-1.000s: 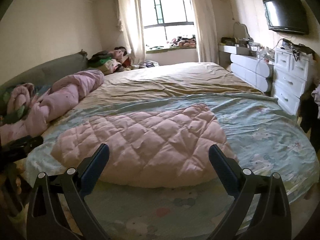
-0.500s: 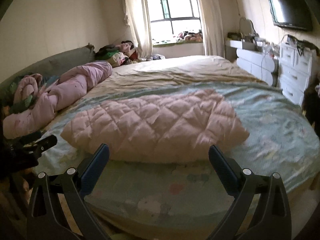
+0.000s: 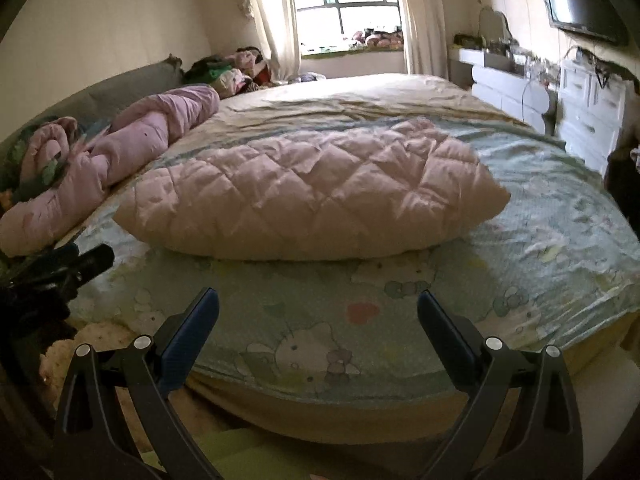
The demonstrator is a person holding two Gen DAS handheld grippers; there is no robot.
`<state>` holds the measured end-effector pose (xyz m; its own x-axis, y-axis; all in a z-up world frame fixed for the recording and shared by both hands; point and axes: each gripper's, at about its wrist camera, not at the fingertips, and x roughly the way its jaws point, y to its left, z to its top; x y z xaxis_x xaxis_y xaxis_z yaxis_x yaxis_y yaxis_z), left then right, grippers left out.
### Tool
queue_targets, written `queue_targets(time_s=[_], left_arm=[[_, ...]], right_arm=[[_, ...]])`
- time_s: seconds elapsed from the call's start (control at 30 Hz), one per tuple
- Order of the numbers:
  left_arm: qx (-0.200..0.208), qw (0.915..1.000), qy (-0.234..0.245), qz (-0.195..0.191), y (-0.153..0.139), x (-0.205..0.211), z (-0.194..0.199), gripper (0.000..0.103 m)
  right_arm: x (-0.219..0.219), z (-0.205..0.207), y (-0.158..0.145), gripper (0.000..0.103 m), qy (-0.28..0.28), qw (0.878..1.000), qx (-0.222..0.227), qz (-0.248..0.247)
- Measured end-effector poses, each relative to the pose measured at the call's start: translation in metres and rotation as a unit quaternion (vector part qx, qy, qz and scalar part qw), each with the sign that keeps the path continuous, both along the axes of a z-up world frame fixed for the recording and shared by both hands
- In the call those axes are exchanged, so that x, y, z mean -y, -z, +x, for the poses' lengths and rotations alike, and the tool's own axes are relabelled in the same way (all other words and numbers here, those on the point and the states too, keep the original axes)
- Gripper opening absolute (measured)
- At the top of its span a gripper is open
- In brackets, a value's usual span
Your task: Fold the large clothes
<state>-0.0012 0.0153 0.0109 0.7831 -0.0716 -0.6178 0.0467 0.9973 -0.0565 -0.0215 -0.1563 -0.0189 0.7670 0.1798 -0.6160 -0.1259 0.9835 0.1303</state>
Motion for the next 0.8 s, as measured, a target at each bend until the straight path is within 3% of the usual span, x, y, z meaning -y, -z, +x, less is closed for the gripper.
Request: queue_targets(time_s=[0.8], left_arm=[[0.009,1.0000,-0.004,0.000,-0.0046,-0.0018,-0.0046,0.094]], right_arm=[[0.0001,-0.0058,-0.0099,0.099,-0.004,1.000,0.014,0.004]])
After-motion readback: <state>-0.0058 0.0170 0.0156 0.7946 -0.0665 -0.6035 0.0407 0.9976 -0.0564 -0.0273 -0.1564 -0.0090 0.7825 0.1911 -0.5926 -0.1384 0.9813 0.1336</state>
